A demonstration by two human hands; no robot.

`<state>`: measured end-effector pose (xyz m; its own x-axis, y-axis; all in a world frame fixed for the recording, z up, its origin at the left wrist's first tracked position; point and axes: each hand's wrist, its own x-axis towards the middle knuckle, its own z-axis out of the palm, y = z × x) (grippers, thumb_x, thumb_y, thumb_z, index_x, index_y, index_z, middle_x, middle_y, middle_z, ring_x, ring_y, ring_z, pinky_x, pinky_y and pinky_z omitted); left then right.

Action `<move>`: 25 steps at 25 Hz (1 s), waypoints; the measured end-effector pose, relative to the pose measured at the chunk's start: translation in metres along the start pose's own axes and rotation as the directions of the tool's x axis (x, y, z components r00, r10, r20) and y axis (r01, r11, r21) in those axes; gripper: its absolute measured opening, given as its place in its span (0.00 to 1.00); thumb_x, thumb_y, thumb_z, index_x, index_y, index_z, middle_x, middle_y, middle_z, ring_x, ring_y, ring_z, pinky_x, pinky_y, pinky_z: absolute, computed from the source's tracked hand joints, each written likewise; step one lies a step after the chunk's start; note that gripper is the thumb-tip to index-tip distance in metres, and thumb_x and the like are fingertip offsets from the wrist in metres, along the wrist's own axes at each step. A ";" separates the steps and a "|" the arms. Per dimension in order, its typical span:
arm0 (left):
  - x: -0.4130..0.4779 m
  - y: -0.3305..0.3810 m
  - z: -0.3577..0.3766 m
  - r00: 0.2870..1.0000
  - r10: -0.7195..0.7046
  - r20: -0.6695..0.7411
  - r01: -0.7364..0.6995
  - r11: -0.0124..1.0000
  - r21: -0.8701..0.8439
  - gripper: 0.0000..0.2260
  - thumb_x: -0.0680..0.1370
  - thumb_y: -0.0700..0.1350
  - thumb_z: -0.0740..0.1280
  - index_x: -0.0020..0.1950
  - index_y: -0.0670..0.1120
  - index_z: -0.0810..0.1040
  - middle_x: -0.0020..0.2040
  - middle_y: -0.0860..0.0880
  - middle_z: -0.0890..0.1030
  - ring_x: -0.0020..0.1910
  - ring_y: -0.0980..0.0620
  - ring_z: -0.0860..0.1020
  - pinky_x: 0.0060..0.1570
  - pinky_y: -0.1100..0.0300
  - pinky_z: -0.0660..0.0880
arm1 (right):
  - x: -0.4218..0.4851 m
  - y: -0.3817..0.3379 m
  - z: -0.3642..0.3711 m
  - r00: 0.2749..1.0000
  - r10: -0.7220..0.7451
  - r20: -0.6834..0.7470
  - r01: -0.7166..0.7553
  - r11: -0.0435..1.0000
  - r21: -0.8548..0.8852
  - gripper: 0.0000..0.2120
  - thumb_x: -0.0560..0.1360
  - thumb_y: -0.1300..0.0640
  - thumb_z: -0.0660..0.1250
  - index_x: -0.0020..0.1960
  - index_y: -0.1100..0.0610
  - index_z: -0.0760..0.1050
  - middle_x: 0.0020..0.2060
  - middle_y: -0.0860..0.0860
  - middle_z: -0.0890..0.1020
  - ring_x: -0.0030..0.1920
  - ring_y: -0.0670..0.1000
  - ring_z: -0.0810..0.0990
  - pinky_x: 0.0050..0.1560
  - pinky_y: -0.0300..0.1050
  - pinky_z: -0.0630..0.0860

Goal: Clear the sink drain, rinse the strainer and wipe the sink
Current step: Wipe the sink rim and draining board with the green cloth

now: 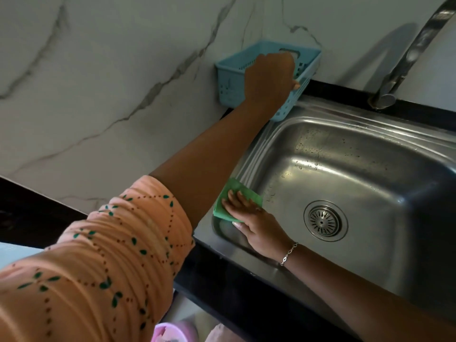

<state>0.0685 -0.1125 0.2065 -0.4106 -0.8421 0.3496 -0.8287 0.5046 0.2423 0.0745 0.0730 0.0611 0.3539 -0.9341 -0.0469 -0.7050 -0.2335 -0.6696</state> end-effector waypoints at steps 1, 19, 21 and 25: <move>-0.002 -0.001 0.002 1.000 0.014 -0.003 -0.014 1.000 0.013 0.13 0.74 0.53 0.67 0.49 0.44 0.78 0.50 0.47 0.83 0.50 0.49 0.79 0.49 0.55 0.75 | -0.003 -0.001 0.001 0.999 -0.020 0.033 0.021 0.999 -0.029 0.24 0.79 0.62 0.57 0.74 0.52 0.56 0.75 0.46 0.52 0.73 0.43 0.43 0.76 0.43 0.46; -0.101 0.004 0.025 0.969 0.193 0.153 -0.212 0.969 0.124 0.16 0.77 0.47 0.61 0.62 0.43 0.70 0.62 0.40 0.72 0.64 0.41 0.68 0.58 0.45 0.70 | -0.044 0.000 -0.030 0.914 -0.047 0.403 0.081 0.994 -0.068 0.22 0.81 0.56 0.55 0.73 0.46 0.56 0.76 0.48 0.56 0.76 0.48 0.53 0.77 0.47 0.49; -0.140 0.004 0.035 0.949 0.181 0.258 -0.199 0.979 0.048 0.17 0.77 0.51 0.60 0.63 0.44 0.71 0.63 0.42 0.72 0.65 0.42 0.67 0.63 0.45 0.67 | -0.058 0.003 -0.033 0.924 -0.038 0.380 0.063 0.997 -0.052 0.23 0.80 0.56 0.55 0.73 0.46 0.56 0.76 0.48 0.56 0.75 0.46 0.54 0.76 0.43 0.52; -0.188 -0.006 0.057 0.863 0.108 0.494 -0.090 0.994 -0.061 0.20 0.78 0.56 0.56 0.64 0.46 0.71 0.64 0.44 0.73 0.67 0.45 0.67 0.68 0.44 0.62 | -0.088 0.011 -0.042 0.938 -0.015 0.345 0.018 1.000 -0.005 0.23 0.80 0.57 0.57 0.73 0.45 0.58 0.75 0.44 0.59 0.72 0.41 0.59 0.62 0.26 0.54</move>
<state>0.1294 0.0317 0.0878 -0.6320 -0.7657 -0.1193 -0.7636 0.5890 0.2645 0.0096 0.1413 0.0888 0.5546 -0.7799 -0.2902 -0.7020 -0.2512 -0.6664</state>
